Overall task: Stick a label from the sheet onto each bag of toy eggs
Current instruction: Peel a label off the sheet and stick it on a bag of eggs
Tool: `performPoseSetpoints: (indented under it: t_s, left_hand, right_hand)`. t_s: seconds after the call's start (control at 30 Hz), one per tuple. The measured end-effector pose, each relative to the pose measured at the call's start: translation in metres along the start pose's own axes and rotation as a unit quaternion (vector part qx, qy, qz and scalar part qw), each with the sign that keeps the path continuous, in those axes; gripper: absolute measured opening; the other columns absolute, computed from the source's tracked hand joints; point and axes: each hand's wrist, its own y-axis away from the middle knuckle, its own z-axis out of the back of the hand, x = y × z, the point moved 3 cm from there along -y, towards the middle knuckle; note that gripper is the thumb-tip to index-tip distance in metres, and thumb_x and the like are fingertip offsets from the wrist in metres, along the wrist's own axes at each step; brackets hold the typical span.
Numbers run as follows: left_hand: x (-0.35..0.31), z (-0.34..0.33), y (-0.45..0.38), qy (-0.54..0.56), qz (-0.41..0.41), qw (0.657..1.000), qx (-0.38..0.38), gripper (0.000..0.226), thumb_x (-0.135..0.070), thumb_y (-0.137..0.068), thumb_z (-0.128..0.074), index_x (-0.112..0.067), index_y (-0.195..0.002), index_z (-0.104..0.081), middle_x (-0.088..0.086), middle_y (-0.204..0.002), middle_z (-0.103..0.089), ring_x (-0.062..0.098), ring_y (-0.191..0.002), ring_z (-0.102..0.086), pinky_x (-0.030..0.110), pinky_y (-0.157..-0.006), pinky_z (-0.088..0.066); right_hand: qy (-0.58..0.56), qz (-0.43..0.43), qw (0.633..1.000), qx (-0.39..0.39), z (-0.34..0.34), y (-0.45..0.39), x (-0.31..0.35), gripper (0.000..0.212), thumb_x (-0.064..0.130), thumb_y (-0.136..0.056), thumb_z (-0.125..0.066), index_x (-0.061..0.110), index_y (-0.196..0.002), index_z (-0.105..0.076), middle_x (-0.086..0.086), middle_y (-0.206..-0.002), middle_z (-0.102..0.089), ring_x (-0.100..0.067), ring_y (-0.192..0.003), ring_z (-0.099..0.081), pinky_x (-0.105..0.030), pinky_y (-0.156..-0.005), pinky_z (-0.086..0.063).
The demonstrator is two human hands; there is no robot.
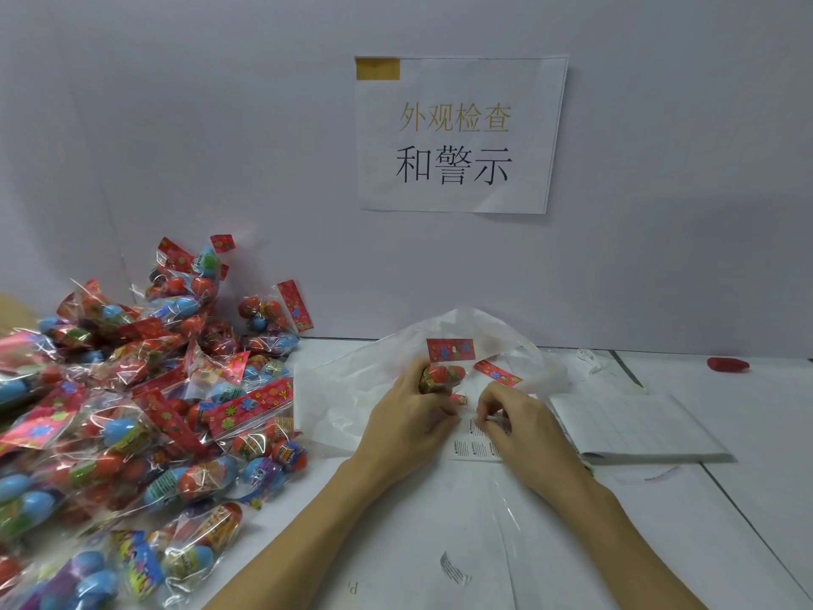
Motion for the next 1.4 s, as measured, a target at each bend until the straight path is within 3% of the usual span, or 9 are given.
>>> performPoseSetpoints:
  t_s: [0.17,0.33,0.63,0.77,0.97,1.1,1.2,1.27,1.4]
  left_hand:
    - [0.002,-0.001,0.0,-0.023,0.005,1.0,0.016,0.009,-0.032,-0.093,-0.073,-0.025,-0.097,-0.078,-0.008,-0.132,-0.051,0.019,-0.108,-0.059,0.033,-0.075,-0.055]
    - [0.002,-0.002,-0.001,-0.03,0.009,0.999,0.028,0.012,-0.035,-0.095,-0.071,-0.026,-0.099,-0.078,-0.01,-0.134,-0.05,0.017,-0.111,-0.057,0.035,-0.077,-0.057]
    - [0.002,0.0,-0.002,-0.025,0.02,0.999,0.031,0.011,-0.033,-0.095,-0.073,-0.025,-0.099,-0.079,-0.008,-0.134,-0.053,0.017,-0.11,-0.057,0.037,-0.08,-0.057]
    - [0.002,0.002,-0.002,-0.025,0.017,0.999,0.026,0.009,-0.031,-0.094,-0.074,-0.024,-0.099,-0.079,-0.008,-0.133,-0.053,0.017,-0.11,-0.058,0.036,-0.079,-0.057]
    - [0.002,0.002,-0.002,-0.017,0.021,0.999,0.031,0.01,-0.033,-0.093,-0.077,-0.026,-0.099,-0.079,-0.009,-0.134,-0.052,0.015,-0.111,-0.058,0.033,-0.079,-0.056]
    - [0.007,0.004,-0.005,0.03,0.086,0.995,0.037,0.021,-0.03,-0.091,-0.08,-0.027,-0.112,-0.079,-0.006,-0.132,-0.05,0.011,-0.104,-0.063,0.027,-0.091,-0.055]
    - [0.008,0.014,-0.011,0.156,0.159,0.974,-0.023,0.018,-0.026,-0.094,-0.078,-0.031,-0.111,-0.08,-0.01,-0.107,-0.065,0.005,-0.101,-0.061,0.026,-0.094,-0.051]
    - [0.006,0.022,-0.013,0.29,0.192,0.935,-0.063,0.02,-0.014,-0.097,-0.073,-0.028,-0.109,-0.082,-0.011,-0.099,-0.074,0.015,-0.103,-0.067,0.036,-0.096,-0.055]
    - [-0.006,0.028,-0.016,0.489,0.201,0.846,-0.06,0.046,-0.004,-0.092,-0.078,-0.032,-0.128,-0.072,0.013,-0.118,-0.071,0.024,-0.102,-0.071,0.041,-0.097,-0.06]
  right_hand:
    - [0.003,0.013,0.999,0.042,-0.001,-0.001,0.002,0.024,0.016,-0.097,-0.072,0.022,-0.12,-0.071,0.009,-0.115,-0.066,-0.009,-0.107,-0.062,-0.024,-0.096,-0.047]
    - [0.013,0.01,0.999,0.028,0.001,-0.001,0.002,0.014,0.017,-0.096,-0.073,0.026,-0.103,-0.066,0.015,-0.1,-0.068,-0.001,-0.09,-0.062,-0.003,-0.077,-0.041]
    - [-0.025,-0.015,0.999,0.029,0.002,-0.001,-0.003,0.018,0.023,-0.096,-0.074,0.033,-0.096,-0.059,0.016,-0.098,-0.072,-0.001,-0.096,-0.067,-0.021,-0.087,-0.055]
    - [-0.032,0.003,0.999,0.022,0.002,-0.002,-0.002,0.027,0.022,-0.096,-0.074,0.036,-0.11,-0.056,0.02,-0.097,-0.073,0.004,-0.094,-0.067,-0.009,-0.086,-0.048]
    - [-0.109,-0.035,0.993,-0.02,0.004,-0.003,-0.003,0.018,0.013,-0.092,-0.078,0.028,-0.085,-0.07,0.018,-0.085,-0.073,0.005,-0.089,-0.068,-0.006,-0.076,-0.05]
    - [-0.26,-0.093,0.958,-0.082,0.013,-0.005,-0.004,0.007,0.015,-0.092,-0.078,0.022,-0.089,-0.076,0.008,-0.089,-0.077,-0.004,-0.088,-0.073,-0.016,-0.076,-0.057]
    - [-0.441,-0.153,0.879,-0.094,0.015,-0.005,-0.001,0.005,0.009,-0.091,-0.078,0.011,-0.095,-0.078,-0.006,-0.085,-0.078,-0.015,-0.078,-0.075,-0.022,-0.073,-0.061]
    - [-0.509,-0.174,0.837,-0.101,0.014,-0.004,0.001,0.009,0.006,-0.091,-0.077,0.008,-0.1,-0.078,-0.009,-0.085,-0.077,-0.014,-0.075,-0.074,-0.019,-0.071,-0.059]
    - [-0.6,-0.154,0.776,-0.119,0.014,-0.003,0.011,0.029,0.011,-0.082,-0.079,0.01,-0.111,-0.077,-0.009,-0.09,-0.077,-0.013,-0.079,-0.074,-0.018,-0.075,-0.059]
